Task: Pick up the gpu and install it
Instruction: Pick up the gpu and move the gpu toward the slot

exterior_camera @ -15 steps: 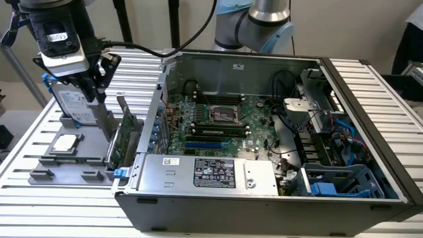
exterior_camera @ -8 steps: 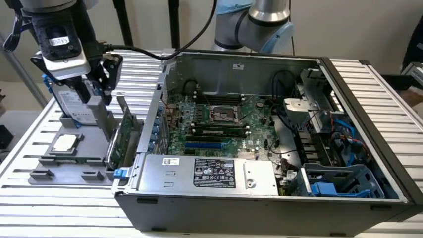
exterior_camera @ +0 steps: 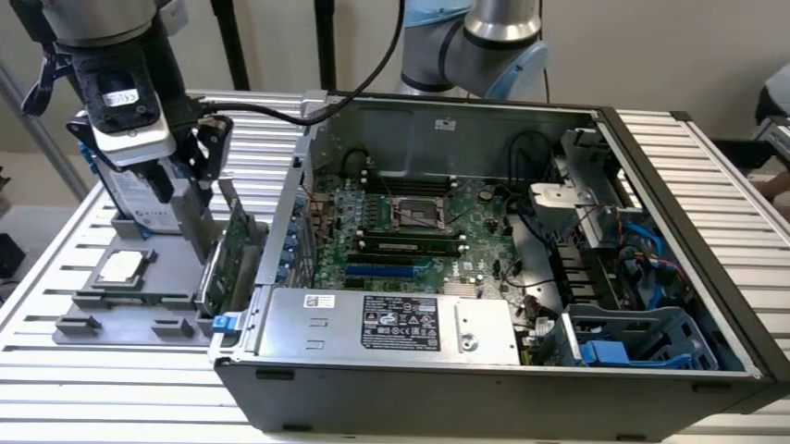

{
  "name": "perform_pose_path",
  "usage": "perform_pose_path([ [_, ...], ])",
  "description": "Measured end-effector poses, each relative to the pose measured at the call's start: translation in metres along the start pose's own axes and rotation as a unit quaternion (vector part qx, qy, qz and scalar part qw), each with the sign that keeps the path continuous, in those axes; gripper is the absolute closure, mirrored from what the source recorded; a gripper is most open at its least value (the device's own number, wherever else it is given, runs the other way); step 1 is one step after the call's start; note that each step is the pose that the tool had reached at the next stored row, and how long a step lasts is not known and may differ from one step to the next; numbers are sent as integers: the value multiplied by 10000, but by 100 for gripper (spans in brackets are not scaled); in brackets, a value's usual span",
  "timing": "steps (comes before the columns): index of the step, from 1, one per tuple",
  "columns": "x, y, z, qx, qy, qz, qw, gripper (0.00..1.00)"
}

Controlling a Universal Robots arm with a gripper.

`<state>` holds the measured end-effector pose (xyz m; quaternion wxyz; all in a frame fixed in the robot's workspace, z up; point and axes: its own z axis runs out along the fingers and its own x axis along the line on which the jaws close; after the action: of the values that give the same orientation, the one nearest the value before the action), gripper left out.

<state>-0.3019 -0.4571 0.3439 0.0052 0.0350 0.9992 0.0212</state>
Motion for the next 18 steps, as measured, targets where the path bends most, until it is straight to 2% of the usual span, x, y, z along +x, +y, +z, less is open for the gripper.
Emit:
perform_pose_path([
  [18,3,-13,327,0,0,0,10000,0],
])
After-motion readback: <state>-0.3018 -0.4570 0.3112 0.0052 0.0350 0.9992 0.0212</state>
